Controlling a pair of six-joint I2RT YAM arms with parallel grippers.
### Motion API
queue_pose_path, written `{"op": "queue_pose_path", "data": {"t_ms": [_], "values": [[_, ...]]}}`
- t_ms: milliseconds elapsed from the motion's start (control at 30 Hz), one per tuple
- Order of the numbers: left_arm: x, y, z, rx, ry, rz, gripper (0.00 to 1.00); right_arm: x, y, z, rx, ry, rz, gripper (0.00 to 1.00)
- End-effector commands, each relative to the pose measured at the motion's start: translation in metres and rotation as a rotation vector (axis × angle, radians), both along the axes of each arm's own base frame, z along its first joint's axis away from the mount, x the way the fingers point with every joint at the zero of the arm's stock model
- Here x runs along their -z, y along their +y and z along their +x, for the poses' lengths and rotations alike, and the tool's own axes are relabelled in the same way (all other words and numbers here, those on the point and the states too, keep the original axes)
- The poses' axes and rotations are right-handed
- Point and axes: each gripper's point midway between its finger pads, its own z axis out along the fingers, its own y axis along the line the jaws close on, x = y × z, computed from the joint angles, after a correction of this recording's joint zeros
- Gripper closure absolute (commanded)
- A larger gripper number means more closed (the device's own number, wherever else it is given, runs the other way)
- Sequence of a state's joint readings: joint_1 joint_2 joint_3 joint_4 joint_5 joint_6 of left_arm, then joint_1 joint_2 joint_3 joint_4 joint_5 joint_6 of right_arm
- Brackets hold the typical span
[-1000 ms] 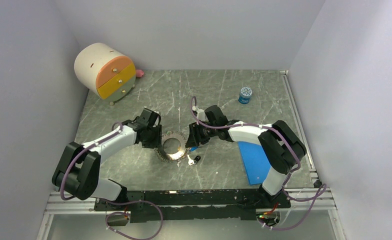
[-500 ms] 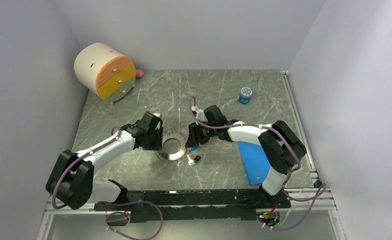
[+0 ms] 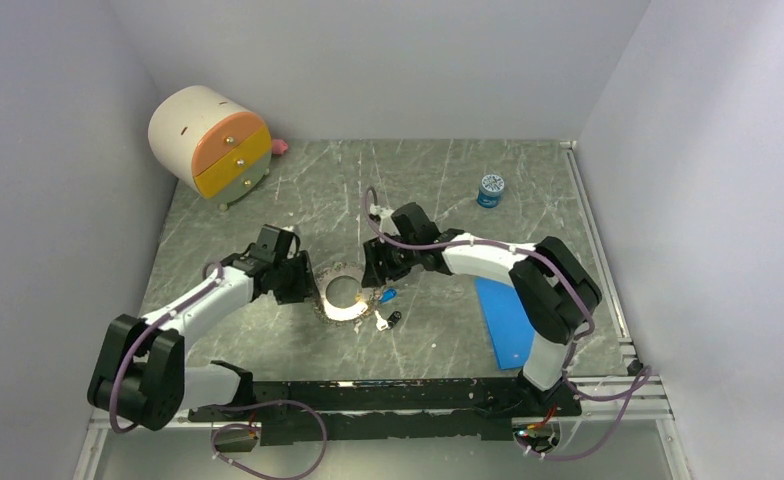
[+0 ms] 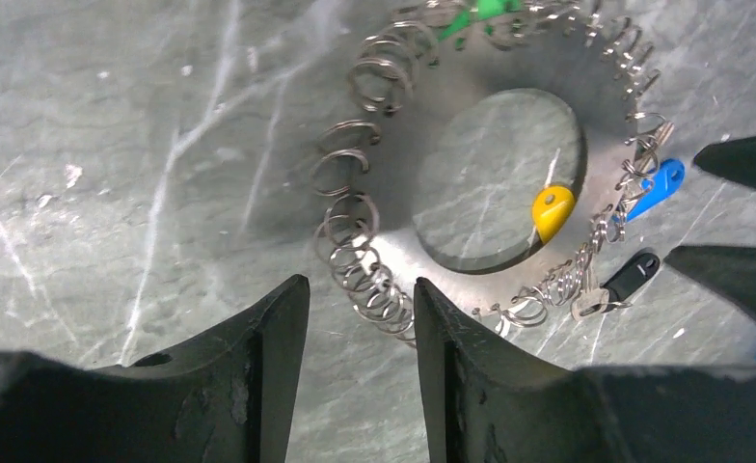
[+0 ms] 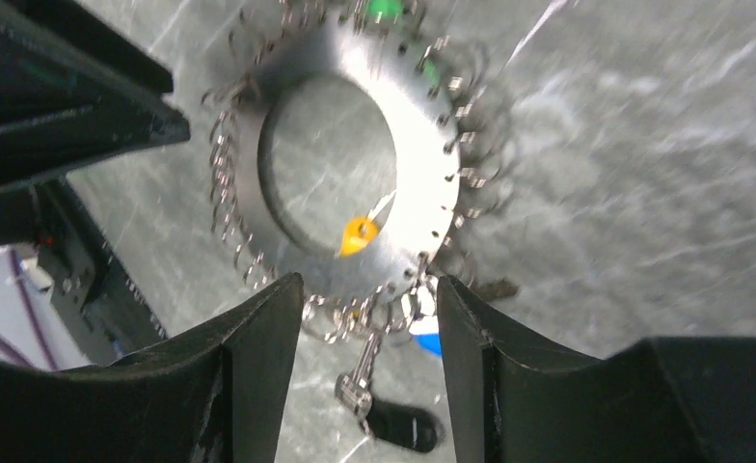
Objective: Put the keys on the keyring
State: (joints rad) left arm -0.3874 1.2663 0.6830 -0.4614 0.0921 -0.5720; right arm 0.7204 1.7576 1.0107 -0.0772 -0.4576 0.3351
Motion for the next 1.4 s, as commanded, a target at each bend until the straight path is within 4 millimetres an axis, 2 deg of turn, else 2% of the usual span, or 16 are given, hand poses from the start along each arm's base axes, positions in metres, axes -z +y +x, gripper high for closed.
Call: {"op": "queue_pose_path", "data": {"t_ms": [0,100,233,600,867,1033,1167,1367], "values": [[-0.011,-0.005,-0.004,-0.085,0.04,-0.172,0.5,-0.009,0.002,0.04,0.056,-0.102,-0.059,0.42],[-0.01,-0.006,-0.005,-0.115,0.05,-0.224,0.49,-0.002,0.008,0.055,0.052,-0.084,-0.062,0.41],[-0.005,-0.005,-0.005,-0.144,0.056,-0.277,0.49,0.006,0.018,0.058,0.014,-0.048,-0.049,0.42],[0.009,-0.008,-0.003,-0.134,0.073,-0.315,0.52,0.016,0.014,0.038,-0.013,0.006,-0.03,0.46],[0.0,-0.005,0.009,-0.105,0.027,-0.275,0.54,0.02,0.006,0.021,-0.025,0.036,-0.026,0.51],[-0.016,0.015,0.017,-0.131,-0.043,-0.164,0.54,0.014,-0.004,0.014,-0.015,0.013,-0.029,0.52],[-0.033,0.028,0.019,-0.142,-0.112,-0.103,0.54,-0.001,-0.008,0.019,-0.006,-0.062,-0.029,0.5],[-0.052,0.04,0.02,-0.132,-0.263,-0.068,0.52,-0.028,0.005,0.028,-0.056,-0.166,0.007,0.48]]}}
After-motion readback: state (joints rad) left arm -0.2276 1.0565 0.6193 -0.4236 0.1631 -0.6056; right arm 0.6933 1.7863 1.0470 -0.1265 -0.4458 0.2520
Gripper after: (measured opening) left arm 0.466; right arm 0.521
